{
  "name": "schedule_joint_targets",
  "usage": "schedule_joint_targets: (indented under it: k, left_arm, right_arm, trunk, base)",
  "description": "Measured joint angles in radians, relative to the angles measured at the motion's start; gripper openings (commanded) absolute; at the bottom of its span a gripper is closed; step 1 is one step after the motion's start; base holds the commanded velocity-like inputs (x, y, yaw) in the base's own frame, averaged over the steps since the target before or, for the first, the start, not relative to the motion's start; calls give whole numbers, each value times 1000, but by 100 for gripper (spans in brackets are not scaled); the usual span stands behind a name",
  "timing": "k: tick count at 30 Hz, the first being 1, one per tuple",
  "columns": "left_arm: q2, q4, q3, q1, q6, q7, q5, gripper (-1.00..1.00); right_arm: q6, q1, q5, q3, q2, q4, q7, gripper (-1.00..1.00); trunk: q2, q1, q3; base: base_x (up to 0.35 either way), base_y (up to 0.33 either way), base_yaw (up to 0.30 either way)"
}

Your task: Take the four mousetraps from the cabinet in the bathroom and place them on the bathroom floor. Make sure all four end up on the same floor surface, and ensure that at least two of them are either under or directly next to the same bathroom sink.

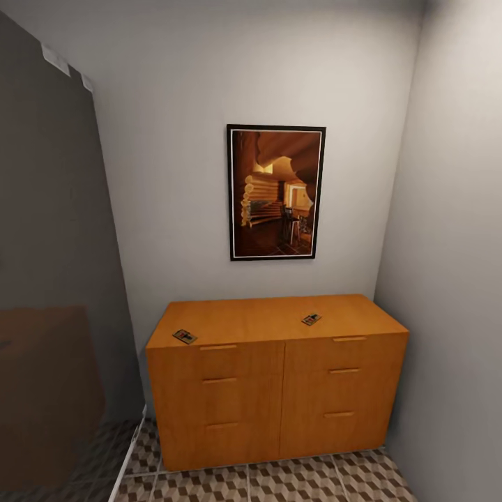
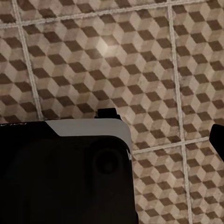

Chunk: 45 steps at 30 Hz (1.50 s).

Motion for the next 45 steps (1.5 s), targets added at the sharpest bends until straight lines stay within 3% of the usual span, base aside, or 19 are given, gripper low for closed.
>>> schedule_joint_targets:
  k: [36,40,45]
  left_arm:
    - [-1,-6,5,0,13,-6,6,100]
    - [-1,-41,5,-1,38,-7,7,100]
    - [0,-157,6,-1,154,-9,8,100]
  right_arm:
    - [10,0,9,4,-2,-3,6,100]
    - [30,-2,27,2,-16,-22,7,100]
    - [142,-3,52,1,-33,-152,5,100]
  trunk:
    - [0,0,0]
    - [0,0,0]
    - [0,0,0]
  base:
    - [0,0,0]
    - [0,0,0]
    - [0,0,0]
